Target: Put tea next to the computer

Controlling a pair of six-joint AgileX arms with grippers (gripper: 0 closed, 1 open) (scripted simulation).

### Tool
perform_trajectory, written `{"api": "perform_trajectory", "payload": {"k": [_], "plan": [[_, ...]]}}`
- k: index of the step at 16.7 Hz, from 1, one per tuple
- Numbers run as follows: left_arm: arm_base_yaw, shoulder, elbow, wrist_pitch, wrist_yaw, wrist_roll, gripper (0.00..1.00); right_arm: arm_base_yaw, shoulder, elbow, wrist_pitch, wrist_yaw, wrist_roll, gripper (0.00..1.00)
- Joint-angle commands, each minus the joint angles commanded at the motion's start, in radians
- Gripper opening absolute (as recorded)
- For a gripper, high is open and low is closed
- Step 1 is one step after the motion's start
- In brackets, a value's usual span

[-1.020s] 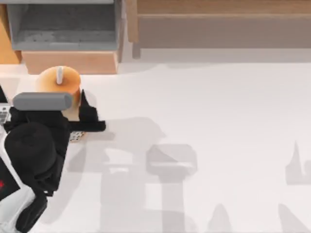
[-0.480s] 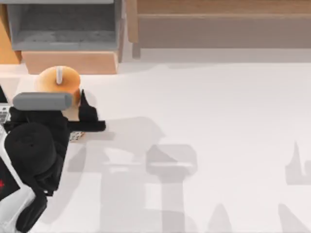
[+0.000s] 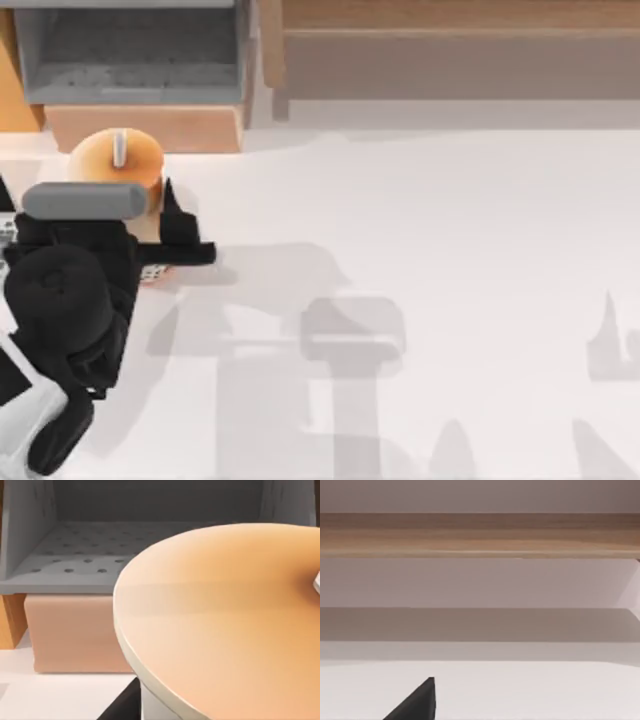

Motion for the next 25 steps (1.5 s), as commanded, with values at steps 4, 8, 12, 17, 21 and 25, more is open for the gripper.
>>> {"api": "perform_trajectory", "payload": {"k": [4, 8, 12, 17, 21, 25], "plan": [[0.002, -0.006, 0.008, 0.009, 0.001, 0.001, 0.0, 0.0, 0.0, 0.0, 0.0, 0.0, 0.0, 1.0], [0.028, -0.071, 0.051, 0.012, 0.026, 0.004, 0.0, 0.0, 0.0, 0.0, 0.0, 0.0, 0.0, 1.0], [0.081, -0.14, 0.06, -0.045, 0.073, 0.018, 0.0, 0.0, 0.0, 0.0, 0.0, 0.0, 0.0, 1.0], [0.168, -0.21, 0.017, -0.186, 0.152, 0.047, 0.0, 0.0, 0.0, 0.0, 0.0, 0.0, 0.0, 1.0], [0.238, -0.272, -0.021, -0.302, 0.218, 0.063, 0.0, 0.0, 0.0, 0.0, 0.0, 0.0, 0.0, 1.0], [0.295, -0.344, -0.045, -0.38, 0.278, 0.06, 0.0, 0.0, 0.0, 0.0, 0.0, 0.0, 0.0, 1.0]]}}
